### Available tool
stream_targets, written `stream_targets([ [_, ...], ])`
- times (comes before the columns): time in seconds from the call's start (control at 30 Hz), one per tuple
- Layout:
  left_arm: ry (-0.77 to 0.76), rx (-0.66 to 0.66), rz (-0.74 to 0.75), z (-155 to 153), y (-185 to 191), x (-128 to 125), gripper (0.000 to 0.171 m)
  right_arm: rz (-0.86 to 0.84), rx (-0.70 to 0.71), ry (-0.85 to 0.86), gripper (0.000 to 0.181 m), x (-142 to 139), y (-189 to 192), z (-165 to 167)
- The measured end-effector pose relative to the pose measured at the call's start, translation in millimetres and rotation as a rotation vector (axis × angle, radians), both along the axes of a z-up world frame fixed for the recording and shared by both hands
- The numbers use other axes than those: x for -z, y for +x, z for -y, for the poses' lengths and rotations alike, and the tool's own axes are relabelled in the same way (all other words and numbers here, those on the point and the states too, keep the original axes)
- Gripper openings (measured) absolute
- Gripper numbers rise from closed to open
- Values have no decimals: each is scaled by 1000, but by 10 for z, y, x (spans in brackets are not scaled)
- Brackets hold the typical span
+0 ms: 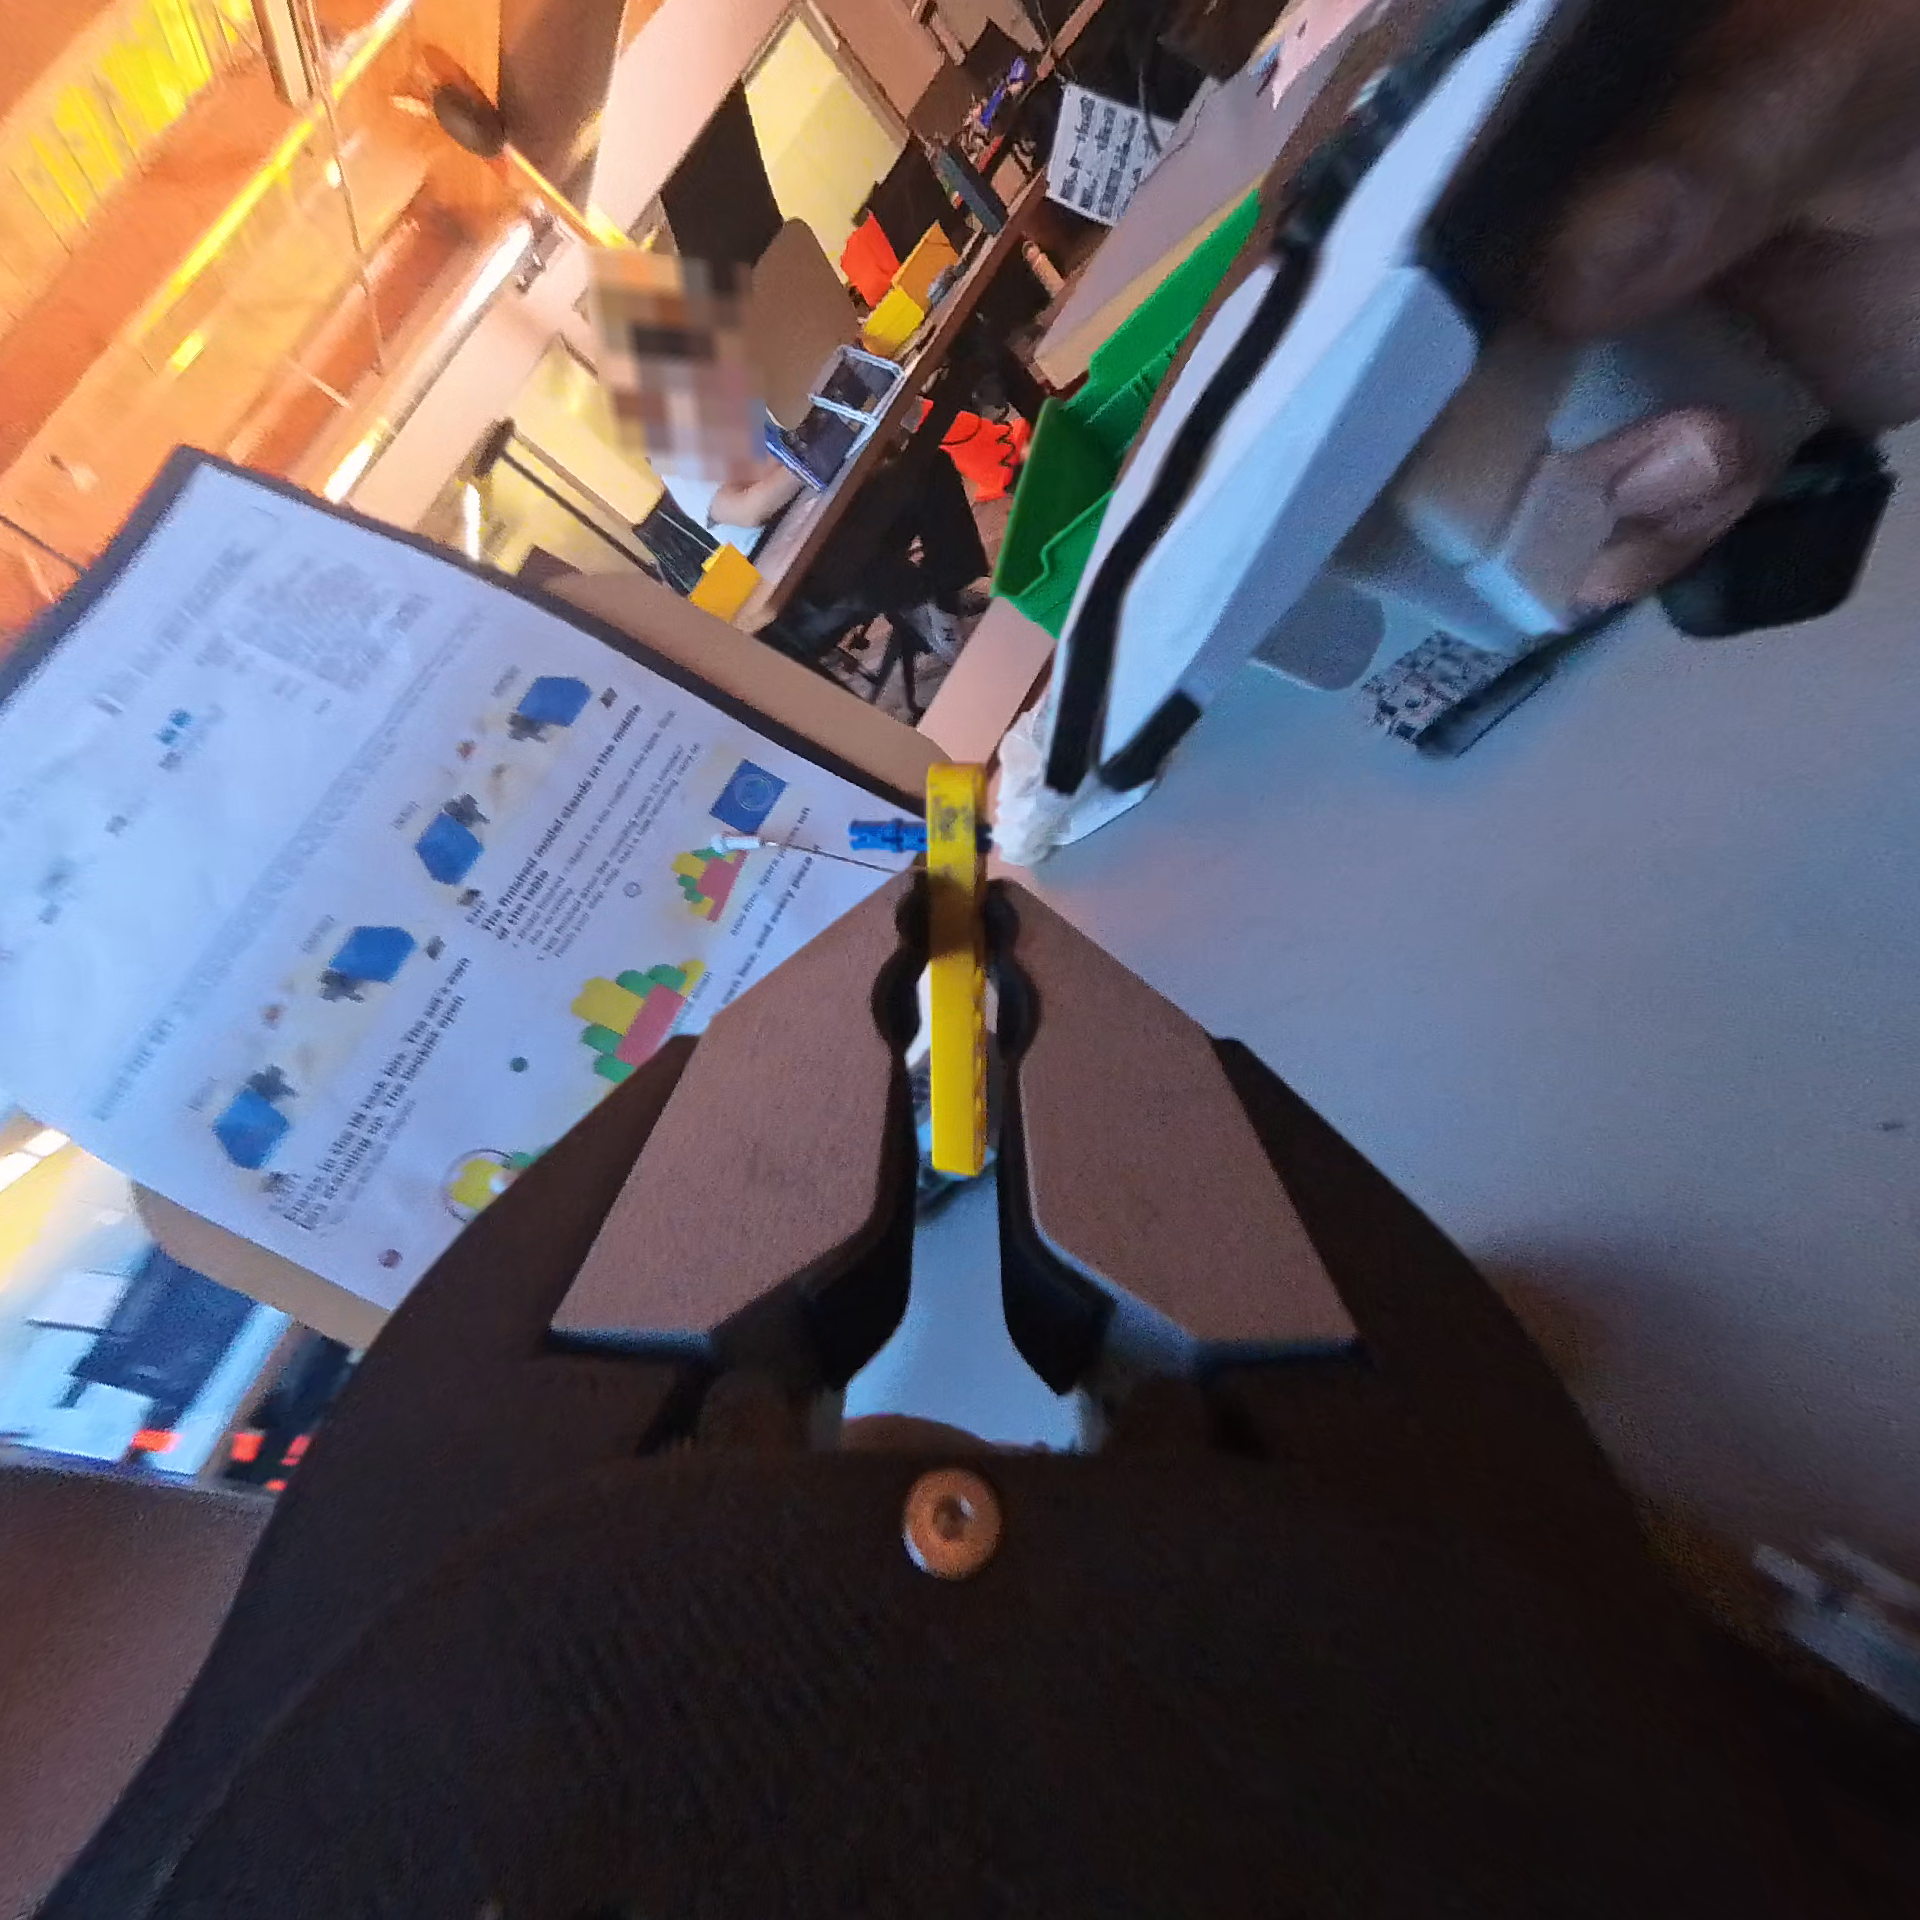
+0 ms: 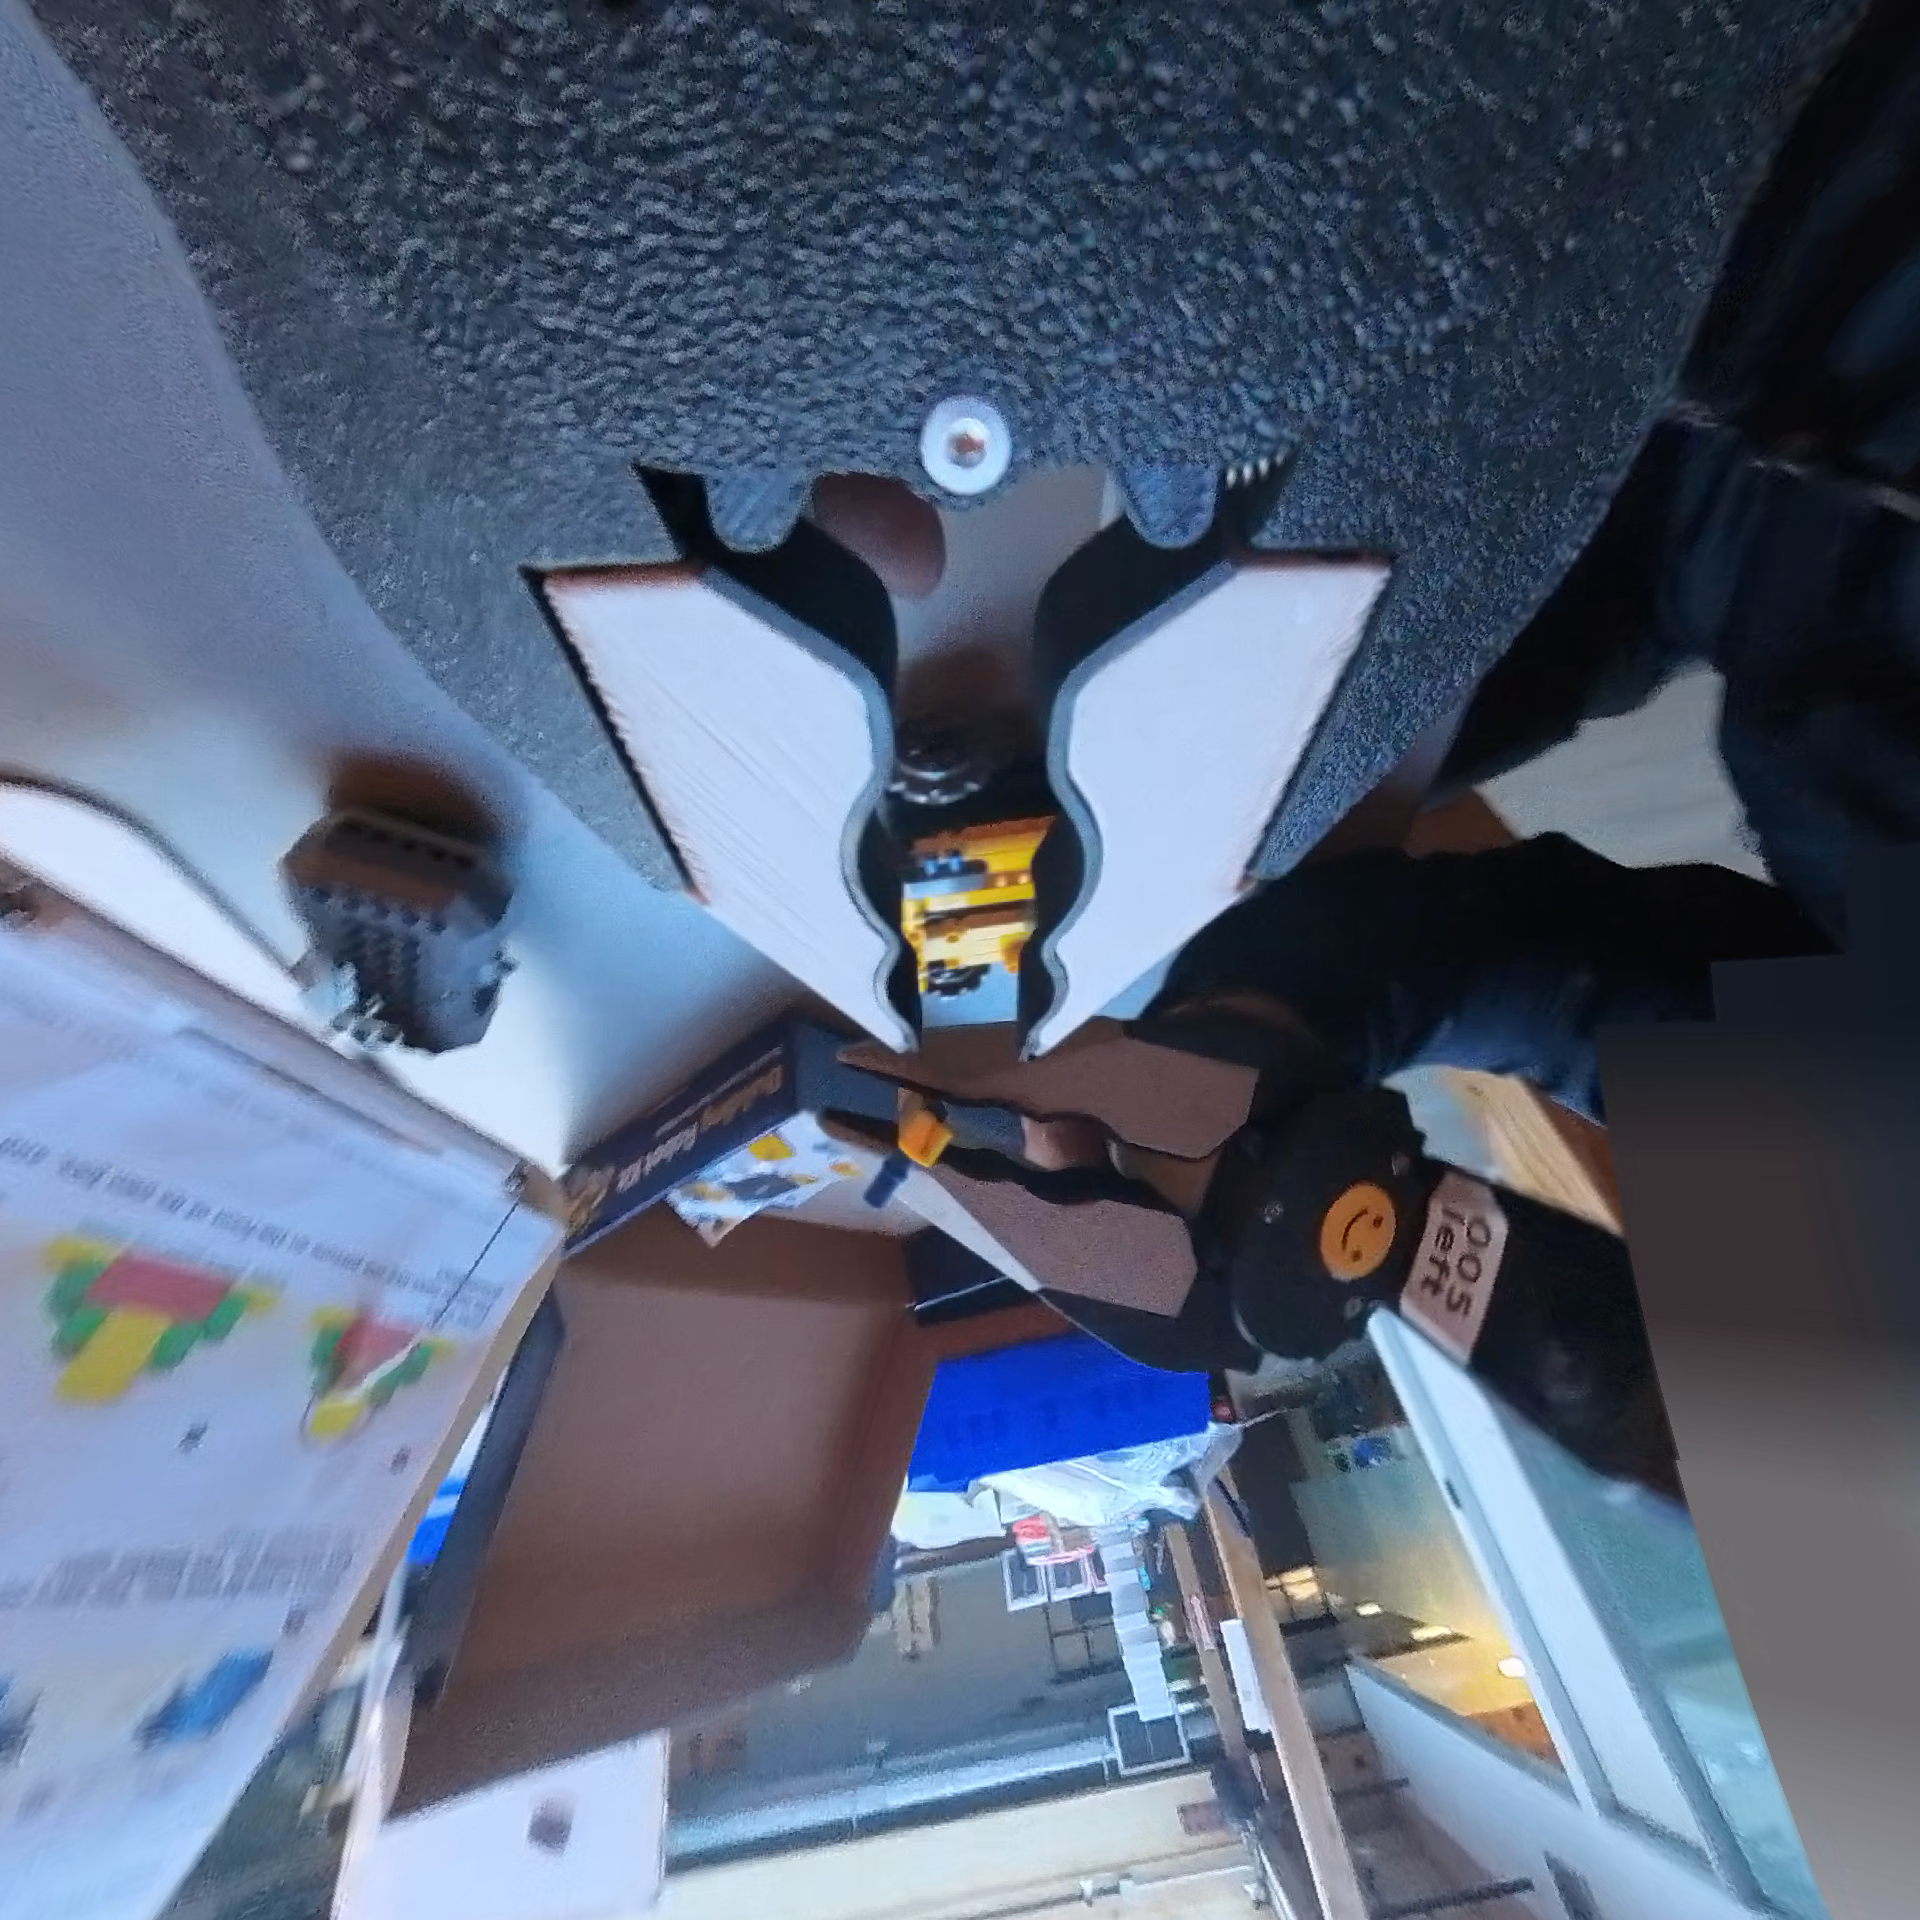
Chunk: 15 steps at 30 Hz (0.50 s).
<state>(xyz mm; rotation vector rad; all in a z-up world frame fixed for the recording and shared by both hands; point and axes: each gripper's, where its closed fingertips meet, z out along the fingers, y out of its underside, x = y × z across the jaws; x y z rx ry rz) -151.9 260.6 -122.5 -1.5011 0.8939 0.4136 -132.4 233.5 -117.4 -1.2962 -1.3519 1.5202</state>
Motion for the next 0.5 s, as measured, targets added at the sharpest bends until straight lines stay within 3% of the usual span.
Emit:
stream_targets([
  [0.13,81,-15,-127,-19,-23,-12,7,2,-101,-241,15,-22,-32,65],
  [0.37,172,-27,-161,6,-2,-105,7,4,-105,-379,12,-18,-96,72],
  [0.43,145,-6,-142,10,38,-68,7,-27,-56,-325,16,-52,-93,15],
  [0.5,41,60,-37,34,106,-13,7,-42,36,-106,16,-83,-58,-31],
])
